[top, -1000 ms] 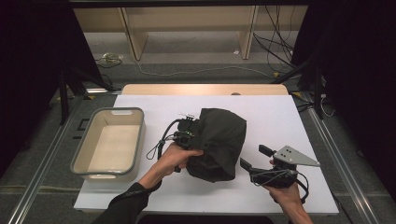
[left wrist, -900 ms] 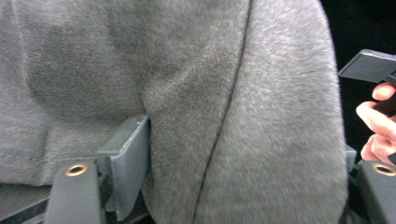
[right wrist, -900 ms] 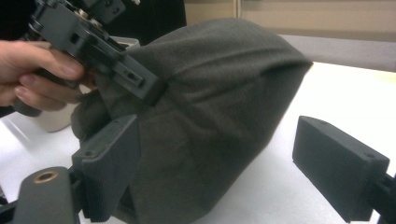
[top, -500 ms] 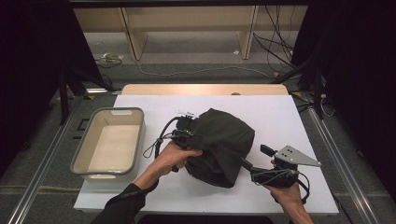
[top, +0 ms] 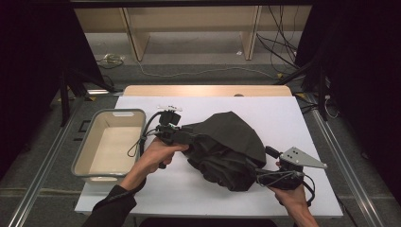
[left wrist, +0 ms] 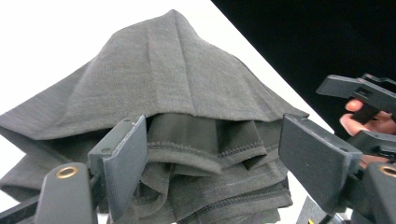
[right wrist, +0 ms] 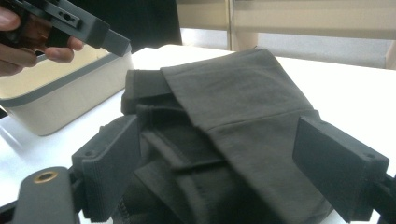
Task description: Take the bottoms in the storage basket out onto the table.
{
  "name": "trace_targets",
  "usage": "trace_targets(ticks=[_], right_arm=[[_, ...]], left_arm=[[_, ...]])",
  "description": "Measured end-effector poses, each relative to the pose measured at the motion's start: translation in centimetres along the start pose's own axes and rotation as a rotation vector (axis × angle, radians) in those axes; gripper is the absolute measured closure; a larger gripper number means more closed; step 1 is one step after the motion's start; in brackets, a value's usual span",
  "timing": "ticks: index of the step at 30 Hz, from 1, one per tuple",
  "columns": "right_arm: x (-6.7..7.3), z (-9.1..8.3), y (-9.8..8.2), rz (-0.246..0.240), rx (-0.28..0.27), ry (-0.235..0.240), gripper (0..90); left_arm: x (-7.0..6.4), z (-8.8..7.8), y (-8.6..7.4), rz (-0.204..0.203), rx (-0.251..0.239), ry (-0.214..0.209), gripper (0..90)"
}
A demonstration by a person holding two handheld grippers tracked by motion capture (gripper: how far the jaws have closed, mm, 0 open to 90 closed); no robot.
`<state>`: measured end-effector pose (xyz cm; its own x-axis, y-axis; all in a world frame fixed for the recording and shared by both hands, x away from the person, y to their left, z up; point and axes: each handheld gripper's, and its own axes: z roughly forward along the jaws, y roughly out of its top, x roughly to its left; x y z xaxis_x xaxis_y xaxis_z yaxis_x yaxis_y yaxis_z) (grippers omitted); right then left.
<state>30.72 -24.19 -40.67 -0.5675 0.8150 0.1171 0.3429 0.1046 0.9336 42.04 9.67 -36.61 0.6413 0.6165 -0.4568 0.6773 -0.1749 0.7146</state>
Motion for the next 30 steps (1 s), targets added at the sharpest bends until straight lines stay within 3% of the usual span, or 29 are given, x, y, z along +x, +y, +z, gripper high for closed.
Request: trace_targets(ticks=[5, 15, 21, 30], right_arm=[[0.0, 0.1, 0.0, 0.004, 0.005, -0.003, 16.0], [0.0, 0.1, -0.1, -0.002, 0.013, 0.001, 16.0], [0.0, 0.2, -0.1, 0.001, 0.017, 0.001, 16.0], [0.0, 0.3, -0.1, 0.002, 0.018, 0.005, 15.9]], left_arm=[[0.5, -0.9, 0.1, 0.017, -0.012, 0.051, 21.1], [1.8, -2.4, -0.1, 0.003, -0.015, 0.110, 17.3], [3.1, -3.5, -0.4, -0.009, -0.021, 0.209, 14.8], [4.9, -5.1, -0.6, -0.026, -0.046, 0.267, 13.8]])
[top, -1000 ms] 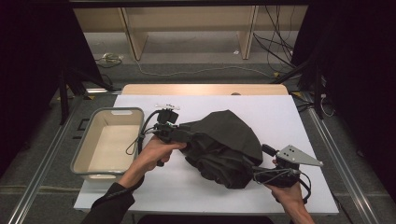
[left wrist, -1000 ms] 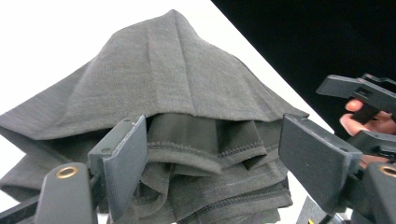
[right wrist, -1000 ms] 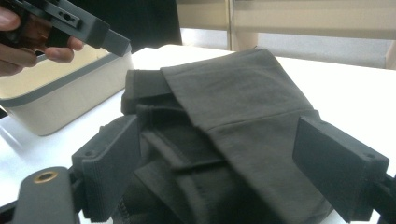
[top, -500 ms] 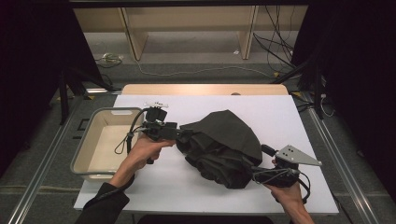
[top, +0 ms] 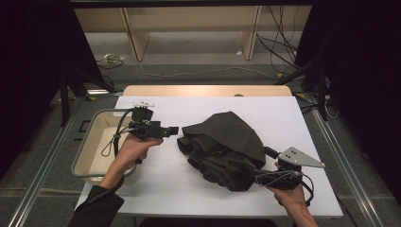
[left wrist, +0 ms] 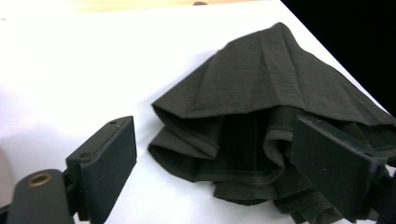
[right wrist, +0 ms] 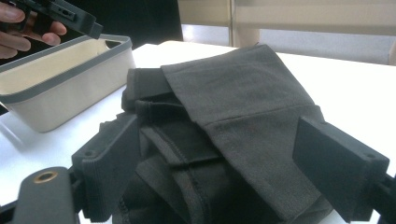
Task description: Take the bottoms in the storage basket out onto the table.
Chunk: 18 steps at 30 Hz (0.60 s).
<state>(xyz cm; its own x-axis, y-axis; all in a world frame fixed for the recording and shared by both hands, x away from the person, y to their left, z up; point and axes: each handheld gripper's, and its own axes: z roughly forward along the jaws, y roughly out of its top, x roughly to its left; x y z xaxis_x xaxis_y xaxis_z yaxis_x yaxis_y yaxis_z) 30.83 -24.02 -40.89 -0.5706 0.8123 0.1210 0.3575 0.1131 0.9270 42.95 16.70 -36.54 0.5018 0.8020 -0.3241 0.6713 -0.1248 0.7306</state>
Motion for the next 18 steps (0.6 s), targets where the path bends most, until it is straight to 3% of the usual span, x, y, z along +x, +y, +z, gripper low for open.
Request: trace_targets(ticks=[14, 18], right_arm=[[0.0, 0.1, -0.1, 0.004, 0.006, 0.006, 15.9], [-0.1, 0.1, -0.1, 0.010, 0.008, 0.013, 15.9]], left_arm=[[3.3, -1.7, -0.2, -0.051, -0.040, 0.073, 14.2], [4.3, -2.1, -0.2, -0.087, -0.053, 0.068, 14.4]])
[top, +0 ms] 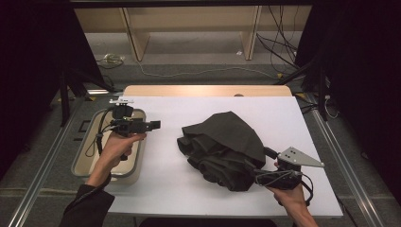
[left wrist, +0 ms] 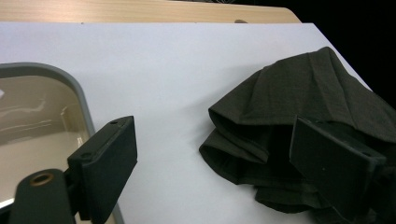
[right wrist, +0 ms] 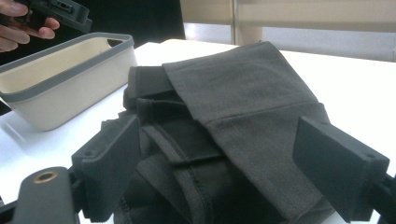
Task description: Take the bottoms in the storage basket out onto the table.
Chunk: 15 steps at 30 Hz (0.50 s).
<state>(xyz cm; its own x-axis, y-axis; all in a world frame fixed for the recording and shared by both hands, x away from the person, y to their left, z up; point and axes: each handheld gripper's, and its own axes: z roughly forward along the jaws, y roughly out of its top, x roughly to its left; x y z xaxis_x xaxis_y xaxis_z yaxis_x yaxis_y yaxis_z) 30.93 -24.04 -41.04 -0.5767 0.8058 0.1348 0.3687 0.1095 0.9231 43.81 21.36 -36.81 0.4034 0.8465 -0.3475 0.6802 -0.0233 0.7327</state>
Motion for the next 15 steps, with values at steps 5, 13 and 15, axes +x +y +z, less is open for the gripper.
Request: trace_targets(ticks=[5, 13, 15], right_arm=[[-0.1, 0.0, -0.1, 0.002, -0.002, 0.002, 15.9], [-0.1, 0.3, 0.0, 0.000, 0.004, 0.009, 15.9], [0.0, 0.5, 0.0, -0.007, 0.008, 0.015, 15.9]], left_arm=[[1.2, -0.3, 0.1, -0.029, -0.008, 0.029, 14.4], [3.0, -1.0, -0.1, -0.044, -0.007, 0.108, 14.5], [3.9, -1.4, -0.2, -0.061, -0.012, 0.134, 14.4]])
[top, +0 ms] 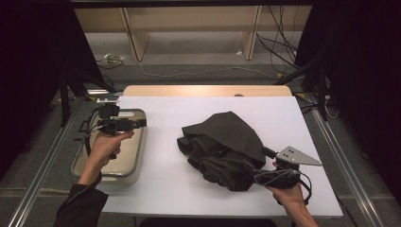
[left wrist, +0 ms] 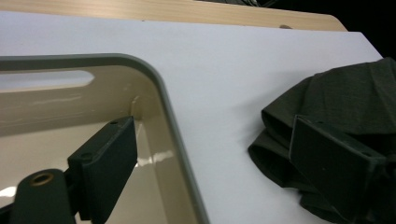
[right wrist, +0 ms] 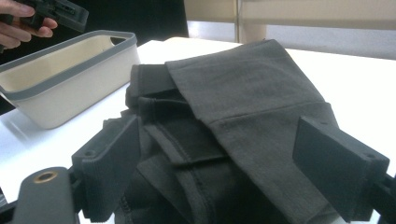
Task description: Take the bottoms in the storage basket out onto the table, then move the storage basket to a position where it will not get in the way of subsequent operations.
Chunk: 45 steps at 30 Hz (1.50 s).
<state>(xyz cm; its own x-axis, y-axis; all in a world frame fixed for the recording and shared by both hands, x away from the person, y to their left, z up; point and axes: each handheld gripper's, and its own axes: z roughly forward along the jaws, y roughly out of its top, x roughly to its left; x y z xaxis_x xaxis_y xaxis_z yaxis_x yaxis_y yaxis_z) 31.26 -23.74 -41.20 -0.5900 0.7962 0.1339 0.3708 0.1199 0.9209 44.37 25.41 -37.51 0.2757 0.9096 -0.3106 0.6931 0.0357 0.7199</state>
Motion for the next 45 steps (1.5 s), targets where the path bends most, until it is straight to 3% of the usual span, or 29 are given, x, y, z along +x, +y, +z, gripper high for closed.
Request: trace_targets(ticks=[11, 14, 24, 27, 37, 42, 45], right_arm=[[0.0, -0.1, 0.0, -0.002, -0.001, 0.000, 15.9], [0.1, -0.1, -0.1, -0.001, 0.000, -0.002, 15.9], [-0.1, 0.1, -0.1, 0.003, 0.004, -0.008, 15.9], [-0.1, 0.0, -0.1, 0.000, 0.001, -0.006, 15.9], [-0.1, -0.1, -0.1, 0.000, 0.001, -0.010, 15.9], [0.2, -0.2, -0.1, -0.014, 0.004, -0.010, 15.9], [0.4, -0.2, -0.1, -0.016, 0.005, -0.013, 15.9]], left_arm=[[2.0, -0.9, 0.0, -0.007, -0.008, 0.082, 14.5], [2.6, -0.8, -0.1, 0.006, 0.013, 0.120, 14.4], [5.2, -0.9, -0.6, -0.033, 0.054, 0.187, 14.4], [5.9, -0.9, -0.9, -0.020, 0.079, 0.241, 14.4], [7.4, -1.7, -1.2, -0.025, 0.090, 0.265, 14.4], [8.0, -2.1, -1.3, -0.016, 0.104, 0.309, 14.9], [8.2, -2.6, -1.3, -0.011, 0.110, 0.311, 14.9]])
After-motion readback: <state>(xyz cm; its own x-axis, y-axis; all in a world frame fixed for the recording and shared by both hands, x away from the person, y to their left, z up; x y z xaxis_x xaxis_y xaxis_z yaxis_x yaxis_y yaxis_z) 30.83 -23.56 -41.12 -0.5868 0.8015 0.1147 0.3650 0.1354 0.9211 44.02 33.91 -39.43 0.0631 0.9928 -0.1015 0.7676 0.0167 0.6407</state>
